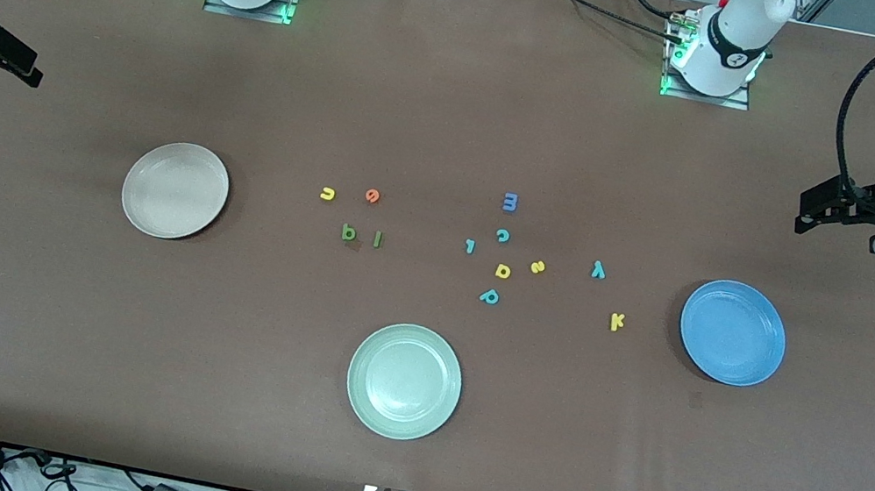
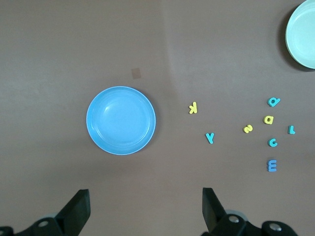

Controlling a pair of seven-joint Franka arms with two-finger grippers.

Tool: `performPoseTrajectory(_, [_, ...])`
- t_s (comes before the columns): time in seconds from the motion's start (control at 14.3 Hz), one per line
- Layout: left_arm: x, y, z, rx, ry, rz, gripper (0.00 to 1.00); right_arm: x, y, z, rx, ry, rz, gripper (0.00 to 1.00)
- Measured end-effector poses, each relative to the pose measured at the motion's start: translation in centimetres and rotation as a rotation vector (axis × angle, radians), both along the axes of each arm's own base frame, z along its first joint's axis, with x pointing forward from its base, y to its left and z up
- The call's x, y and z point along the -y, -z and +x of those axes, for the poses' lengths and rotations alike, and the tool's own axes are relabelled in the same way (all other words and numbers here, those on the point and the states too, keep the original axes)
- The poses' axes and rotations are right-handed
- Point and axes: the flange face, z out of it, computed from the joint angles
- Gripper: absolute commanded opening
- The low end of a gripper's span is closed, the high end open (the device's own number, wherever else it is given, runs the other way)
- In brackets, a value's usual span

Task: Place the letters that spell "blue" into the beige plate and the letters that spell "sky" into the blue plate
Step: 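Move the right gripper toward the letters while the left gripper moves out, then grasp yellow letters with the right gripper and the left gripper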

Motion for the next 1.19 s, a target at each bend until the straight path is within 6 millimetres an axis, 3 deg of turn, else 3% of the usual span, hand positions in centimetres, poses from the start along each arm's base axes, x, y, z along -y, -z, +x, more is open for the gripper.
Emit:
performPoseTrajectory(0.49, [0.0, 0.0, 0.0, 0.0, 0.0, 0.0, 1.0, 0.1, 0.0, 0.0, 0.0, 0.001, 0.0, 1.0])
performPoseTrajectory(0.7, [0.0, 0.0, 0.0, 0.0, 0.0, 0.0, 1.0, -1.0, 0.9, 0.4, -0.017, -0.023, 0.001, 1.0])
performPoseTrajectory(0.91, [0.0, 0.0, 0.0, 0.0, 0.0, 0.0, 1.0, -4.7, 4.2, 1.5, -0.077, -0.089, 0.003, 1.0])
performPoseTrajectory(1.19, [-0.1, 0.0, 0.0, 0.0, -0.001, 0.0, 1.0, -12.7, 9.6, 2.8, -0.146, -0.216, 0.001, 1.0])
